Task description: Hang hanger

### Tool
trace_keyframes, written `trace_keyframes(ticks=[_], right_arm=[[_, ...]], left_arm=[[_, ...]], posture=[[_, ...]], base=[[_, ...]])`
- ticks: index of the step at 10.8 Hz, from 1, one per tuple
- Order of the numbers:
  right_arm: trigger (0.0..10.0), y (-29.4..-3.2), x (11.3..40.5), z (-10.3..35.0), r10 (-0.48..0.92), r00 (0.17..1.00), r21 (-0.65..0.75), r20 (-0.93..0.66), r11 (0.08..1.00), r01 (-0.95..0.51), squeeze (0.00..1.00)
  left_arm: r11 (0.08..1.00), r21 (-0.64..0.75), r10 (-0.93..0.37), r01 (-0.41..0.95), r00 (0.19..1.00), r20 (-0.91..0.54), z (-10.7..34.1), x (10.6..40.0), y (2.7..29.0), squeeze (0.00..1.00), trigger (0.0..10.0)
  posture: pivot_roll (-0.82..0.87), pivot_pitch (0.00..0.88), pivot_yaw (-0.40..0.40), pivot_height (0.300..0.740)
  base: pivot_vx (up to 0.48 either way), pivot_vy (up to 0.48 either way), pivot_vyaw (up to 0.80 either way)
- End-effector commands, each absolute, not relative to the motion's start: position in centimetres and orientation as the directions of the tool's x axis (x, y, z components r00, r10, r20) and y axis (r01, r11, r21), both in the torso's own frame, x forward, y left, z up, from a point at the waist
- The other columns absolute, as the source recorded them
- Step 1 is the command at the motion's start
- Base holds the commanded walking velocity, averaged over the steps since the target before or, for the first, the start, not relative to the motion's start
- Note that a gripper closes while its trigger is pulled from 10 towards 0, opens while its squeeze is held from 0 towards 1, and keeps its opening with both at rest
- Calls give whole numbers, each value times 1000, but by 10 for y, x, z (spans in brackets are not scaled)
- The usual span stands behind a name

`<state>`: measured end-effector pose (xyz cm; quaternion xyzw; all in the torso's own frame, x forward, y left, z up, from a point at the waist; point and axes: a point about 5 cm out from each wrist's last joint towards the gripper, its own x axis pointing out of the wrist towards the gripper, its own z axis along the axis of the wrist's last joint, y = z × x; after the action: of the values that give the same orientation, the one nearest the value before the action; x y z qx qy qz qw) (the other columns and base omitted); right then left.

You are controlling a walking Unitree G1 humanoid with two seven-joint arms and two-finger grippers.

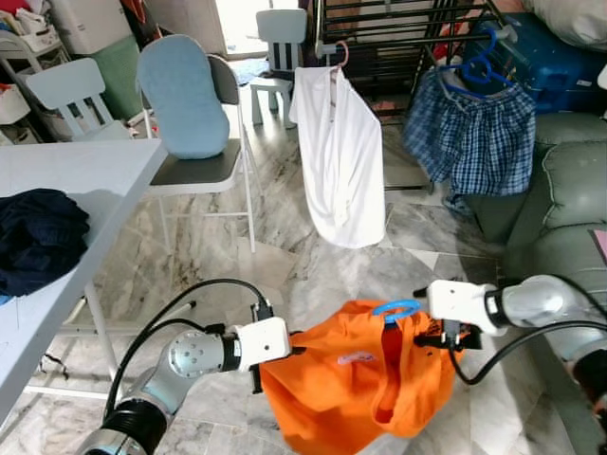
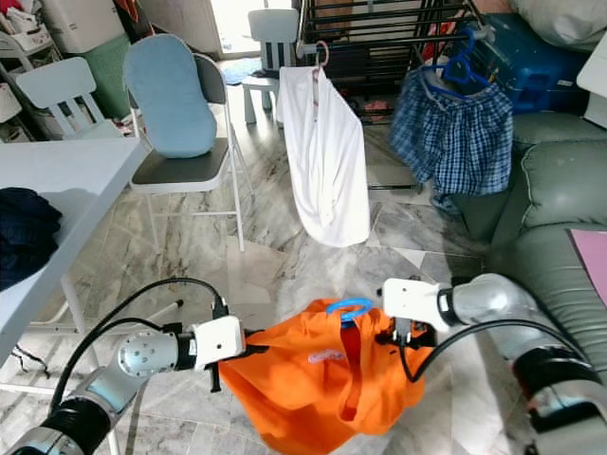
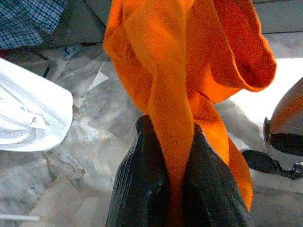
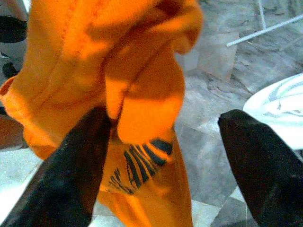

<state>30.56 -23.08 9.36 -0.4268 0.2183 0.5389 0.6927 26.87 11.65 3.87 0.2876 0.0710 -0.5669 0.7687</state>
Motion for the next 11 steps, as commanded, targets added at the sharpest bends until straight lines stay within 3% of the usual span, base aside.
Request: trace_keyframes(ticks=[1,11], right_arm=[[0,-224,309,95,566,311,-363,-764,21,-931,0],[0,-223,308,86,562,251,-313,-788,-16,-950,0]], left_arm=[[177,391,-843,903,344,-413,45,270,117,0,10000],[166,406,-833,899,348,-430,40,269,114,0,10000]], posture=[[-153,0,107,740],[-160,0,110,740]], base=[[0,0,0],[0,0,0]])
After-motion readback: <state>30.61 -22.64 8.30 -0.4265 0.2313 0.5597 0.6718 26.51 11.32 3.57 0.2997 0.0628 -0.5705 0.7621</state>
